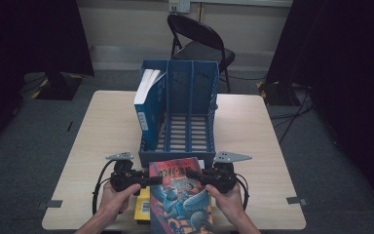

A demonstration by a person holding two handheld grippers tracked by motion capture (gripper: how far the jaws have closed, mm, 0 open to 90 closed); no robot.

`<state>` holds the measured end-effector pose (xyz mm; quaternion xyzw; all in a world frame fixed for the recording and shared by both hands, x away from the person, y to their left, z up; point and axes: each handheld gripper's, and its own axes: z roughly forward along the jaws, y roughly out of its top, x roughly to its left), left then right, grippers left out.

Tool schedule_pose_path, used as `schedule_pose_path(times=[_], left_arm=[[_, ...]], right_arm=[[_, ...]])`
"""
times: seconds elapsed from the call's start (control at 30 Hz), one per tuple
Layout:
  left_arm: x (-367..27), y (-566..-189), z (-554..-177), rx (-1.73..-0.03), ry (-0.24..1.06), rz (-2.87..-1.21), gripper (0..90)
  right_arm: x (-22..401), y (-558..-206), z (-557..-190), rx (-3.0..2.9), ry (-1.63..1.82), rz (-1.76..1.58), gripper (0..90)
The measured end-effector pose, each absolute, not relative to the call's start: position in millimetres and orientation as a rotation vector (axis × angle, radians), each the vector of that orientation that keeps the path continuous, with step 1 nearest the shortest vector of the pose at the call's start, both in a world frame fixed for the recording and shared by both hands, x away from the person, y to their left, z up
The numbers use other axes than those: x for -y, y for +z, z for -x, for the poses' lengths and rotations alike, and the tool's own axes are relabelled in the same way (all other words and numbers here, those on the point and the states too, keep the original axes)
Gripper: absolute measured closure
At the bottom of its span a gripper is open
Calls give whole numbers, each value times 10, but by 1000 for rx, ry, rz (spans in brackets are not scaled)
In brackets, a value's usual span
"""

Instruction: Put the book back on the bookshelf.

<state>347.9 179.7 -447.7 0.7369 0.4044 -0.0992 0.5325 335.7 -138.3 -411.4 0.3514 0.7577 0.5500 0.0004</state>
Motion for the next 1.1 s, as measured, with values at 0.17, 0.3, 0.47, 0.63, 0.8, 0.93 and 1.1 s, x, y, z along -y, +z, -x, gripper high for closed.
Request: schedule_pose_path(times=[0.17, 0.3, 0.47, 0.63, 0.8, 0.93, 1.1], left_arm=[[-1807, -4405, -3505, -945, -258, -1753, 516], [-1813, -4329, -3490, -926, -228, -1745, 545], [-1816, -4274, -3466, -896, -222, -1732, 562], [-1693, -4203, -3430, -840, -259, -1728, 593], [-1695, -4139, -3402, -827, -263, -1702, 642], [-1666, -4042, -3376, -815, -215, -1735, 674], [-1682, -3984, -3378, -797, -211, -1726, 688]], right_arm=[[1382, -4092, -3358, -2366, 1741, -1098, 841], [1380, -4028, -3361, -2349, 1744, -1102, 841], [1383, -3995, -3348, -2338, 1754, -1107, 842], [1361, -3947, -3329, -2333, 1806, -1083, 842], [1309, -3867, -3296, -2328, 1799, -1057, 841], [1296, -3843, -3286, -2324, 1771, -1060, 841], [1304, -3791, -3268, -2307, 1794, -1050, 841]])
